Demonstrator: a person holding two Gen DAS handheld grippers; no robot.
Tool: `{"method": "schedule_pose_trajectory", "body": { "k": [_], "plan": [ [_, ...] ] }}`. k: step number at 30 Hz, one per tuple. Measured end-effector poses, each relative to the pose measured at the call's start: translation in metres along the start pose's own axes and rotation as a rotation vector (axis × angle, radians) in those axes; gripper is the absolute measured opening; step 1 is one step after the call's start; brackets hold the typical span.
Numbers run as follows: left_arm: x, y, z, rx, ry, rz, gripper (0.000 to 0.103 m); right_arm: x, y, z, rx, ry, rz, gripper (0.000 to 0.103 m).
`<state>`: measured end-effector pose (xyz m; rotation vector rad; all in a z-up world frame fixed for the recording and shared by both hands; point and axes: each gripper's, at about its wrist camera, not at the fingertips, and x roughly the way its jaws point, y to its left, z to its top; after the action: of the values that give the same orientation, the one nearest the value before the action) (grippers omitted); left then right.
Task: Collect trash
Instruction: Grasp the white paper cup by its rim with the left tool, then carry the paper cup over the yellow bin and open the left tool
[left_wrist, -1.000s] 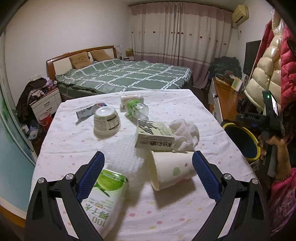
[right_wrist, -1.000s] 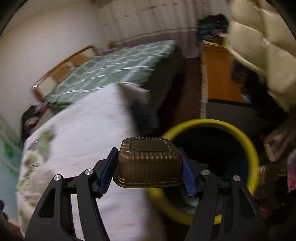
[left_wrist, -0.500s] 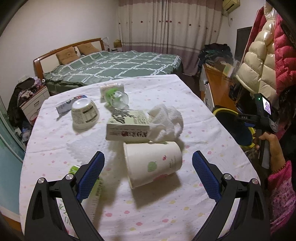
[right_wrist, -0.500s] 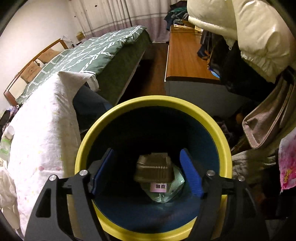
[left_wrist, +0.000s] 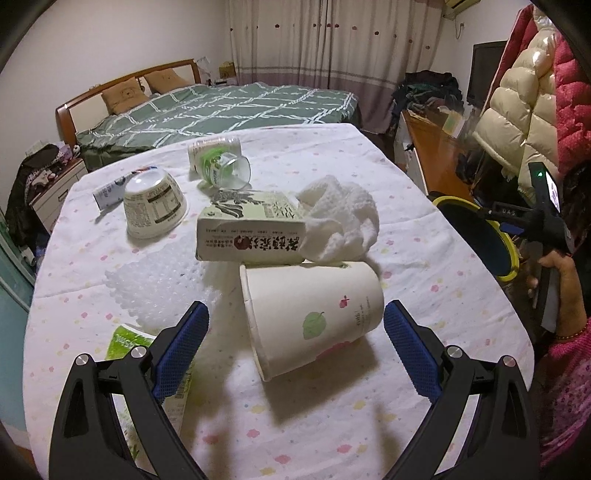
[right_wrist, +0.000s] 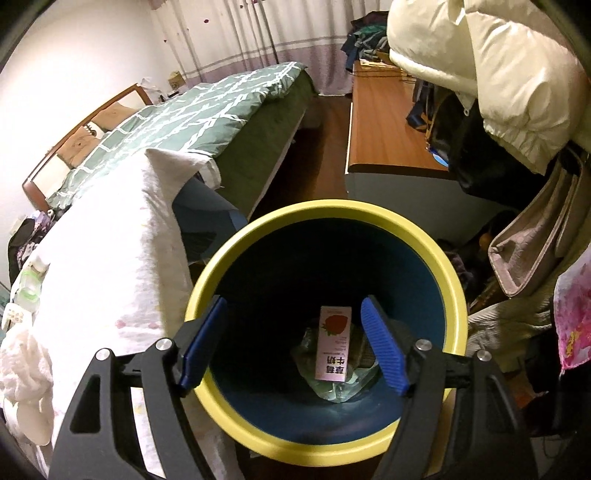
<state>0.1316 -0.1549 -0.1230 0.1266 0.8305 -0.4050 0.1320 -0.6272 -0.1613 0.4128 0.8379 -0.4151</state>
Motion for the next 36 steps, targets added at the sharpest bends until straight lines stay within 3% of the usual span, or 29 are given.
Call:
{"method": "schedule_pose_trajectory", "body": {
  "k": [8,16,18,22,24,32,36],
  "plan": [
    [0.013,-0.010,-0.005,0.023,0.052,-0.125,0.093,-0.002,0.005,-0.002,-0.003,-0.002,0.021,0.072],
    [0.009,-0.035,-0.009,0.057,0.087,-0.259,0.058,-0.010,0.006,-0.002,0.001,-0.015,0.045,0.072],
    [0.008,-0.042,-0.011,0.070,0.090,-0.264,0.050,-0.012,0.004,-0.002,0.002,-0.018,0.051,0.072],
    [0.011,-0.046,-0.014,0.064,0.106,-0.274,0.022,-0.015,0.004,-0.004,0.004,-0.024,0.061,0.072],
    [0.014,-0.046,-0.016,0.059,0.115,-0.263,0.013,-0.016,0.003,-0.004,0.004,-0.026,0.064,0.072],
    [0.007,-0.045,-0.019,0.070,0.085,-0.247,0.008,-0.023,0.002,-0.005,0.004,-0.036,0.085,0.072],
    [-0.011,-0.054,-0.017,0.105,0.054,-0.284,0.008,-0.031,0.003,-0.006,-0.008,-0.054,0.088,0.072]
  ]
}}
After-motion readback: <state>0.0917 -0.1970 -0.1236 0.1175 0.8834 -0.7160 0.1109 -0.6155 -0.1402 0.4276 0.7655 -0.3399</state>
